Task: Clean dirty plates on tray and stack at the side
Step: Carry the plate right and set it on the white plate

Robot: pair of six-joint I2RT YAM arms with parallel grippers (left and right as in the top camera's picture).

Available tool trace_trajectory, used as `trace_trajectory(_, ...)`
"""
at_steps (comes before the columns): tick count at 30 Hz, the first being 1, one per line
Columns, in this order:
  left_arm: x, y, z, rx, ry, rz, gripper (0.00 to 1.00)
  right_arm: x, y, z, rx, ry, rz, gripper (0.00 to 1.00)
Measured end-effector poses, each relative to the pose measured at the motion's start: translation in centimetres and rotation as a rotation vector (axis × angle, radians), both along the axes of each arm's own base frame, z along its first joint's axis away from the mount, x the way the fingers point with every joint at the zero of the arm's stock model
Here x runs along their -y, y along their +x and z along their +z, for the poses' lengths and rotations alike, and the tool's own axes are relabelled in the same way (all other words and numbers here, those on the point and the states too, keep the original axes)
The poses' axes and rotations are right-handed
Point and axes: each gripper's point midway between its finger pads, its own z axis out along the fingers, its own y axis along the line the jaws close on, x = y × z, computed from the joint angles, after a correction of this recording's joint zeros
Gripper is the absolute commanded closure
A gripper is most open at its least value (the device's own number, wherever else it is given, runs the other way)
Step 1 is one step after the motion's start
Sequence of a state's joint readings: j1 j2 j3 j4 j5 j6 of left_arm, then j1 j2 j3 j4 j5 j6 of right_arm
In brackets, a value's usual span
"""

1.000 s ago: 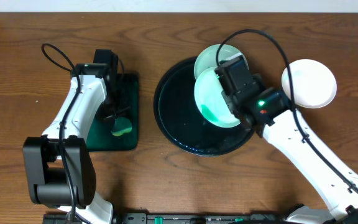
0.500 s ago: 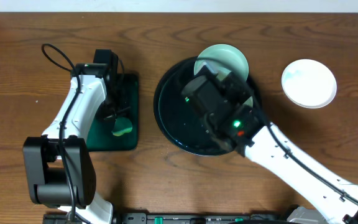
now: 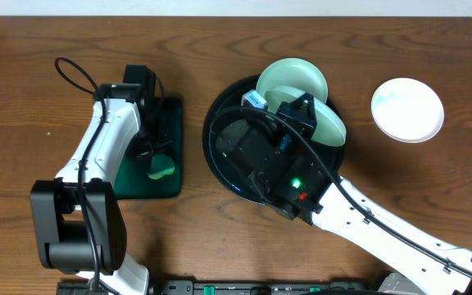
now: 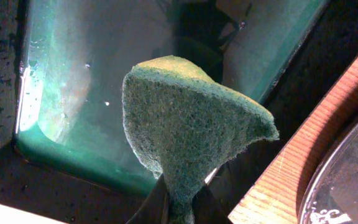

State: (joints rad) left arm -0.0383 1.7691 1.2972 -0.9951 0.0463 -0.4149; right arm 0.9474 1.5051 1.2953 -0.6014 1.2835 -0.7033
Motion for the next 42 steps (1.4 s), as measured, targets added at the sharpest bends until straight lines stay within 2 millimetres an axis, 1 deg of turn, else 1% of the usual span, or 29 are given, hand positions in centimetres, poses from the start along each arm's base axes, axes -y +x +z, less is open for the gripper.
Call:
trace_trajectory(2, 0.0, 0.0, 0.0, 0.000, 0.000, 0.000, 0.93, 0.0, -0.1, -0.4, -0.015, 0.017, 0.004, 0.99)
trace_trajectory(4, 0.0, 0.0, 0.0, 0.000, 0.000, 0.000, 0.93, 0.2, -0.1, -2.1, -0.079, 0.072, 0.020, 0.99)
trace_trajectory(6, 0.0, 0.0, 0.0, -0.001, 0.000, 0.000, 0.93, 0.9, 0.2, -3.6, -0.123, 0.156, 0.000, 0.99)
trace_trajectory(8, 0.0, -0.1, 0.0, -0.002, 0.000, 0.000, 0.93, 1.8, 0.2, -4.6, -0.149, 0.224, -0.043, 0.99)
trace_trajectory(9, 0.0, 0.0, 0.0, -0.002, 0.000, 0.000, 0.93, 1.9, 0.1, -5.0, -0.154, 0.260, -0.053, 0.99)
trace_trajectory(12, 0.0, 0.0, -0.1, 0.000, 0.000, 0.000, 0.93, 0.6, 0.3, -5.4, -0.154, 0.375, -0.036, 0.99)
trace_trajectory(15, 0.0, 0.0, -0.1, 0.000, 0.000, -0.001, 0.93, 0.7, -0.1, -5.5, -0.167, 0.415, -0.053, 0.99)
trace_trajectory(17, 0.0, 0.0, -0.1, 0.001, 0.000, -0.001, 0.93, 0.1, 0.0, -5.3, -0.165, 0.470, -0.046, 0.99)
trace_trajectory(19, 0.0, 0.0, -0.1, 0.001, 0.000, -0.001, 0.93, -0.3, -0.1, -5.7, -0.192, 0.525, -0.047, 0.99)
trace_trajectory(21, 0.0, 0.0, -0.1, 0.000, 0.000, 0.000, 0.93, 0.0, -0.3, -6.4, -0.228, 0.580, -0.073, 0.99)
trace_trajectory(25, 0.0, -0.1, -0.1, -0.003, 0.000, -0.001, 0.93, 1.3, -0.1, -7.7, -0.276, 0.677, -0.146, 0.99)
trace_trajectory(30, 0.0, -0.1, -0.1, -0.003, 0.000, -0.001, 0.93, 2.2, 1.0, -9.0, -0.330, 0.871, -0.225, 0.99)
trace_trajectory(31, 0.0, -0.1, -0.1, -0.003, 0.000, -0.001, 0.93, 3.1, 1.2, -9.7, -0.356, 0.962, -0.285, 0.99)
trace_trajectory(32, 0.0, -0.1, -0.1, -0.003, 0.000, -0.001, 0.93, 3.4, 1.3, -9.9, -0.357, 0.983, -0.304, 0.99)
trace_trajectory(33, 0.0, -0.1, -0.1, -0.003, 0.000, -0.001, 0.93, 4.3, 1.6, -10.3, -0.366, 1.050, -0.356, 0.99)
trace_trajectory(37, 0.0, -0.1, -0.1, -0.003, 0.000, -0.001, 0.93, 8.4, 3.1, -11.0, -0.340, 1.286, -0.546, 0.99)
trace_trajectory(39, 0.0, -0.1, -0.1, -0.003, 0.000, -0.001, 0.93, 11.2, 3.8, -11.1, -0.299, 1.384, -0.641, 0.99)
trace_trajectory(42, 0.0, -0.1, -0.1, -0.003, 0.000, -0.001, 0.93, 15.8, 4.4, -11.2, -0.229, 1.494, -0.771, 0.99)
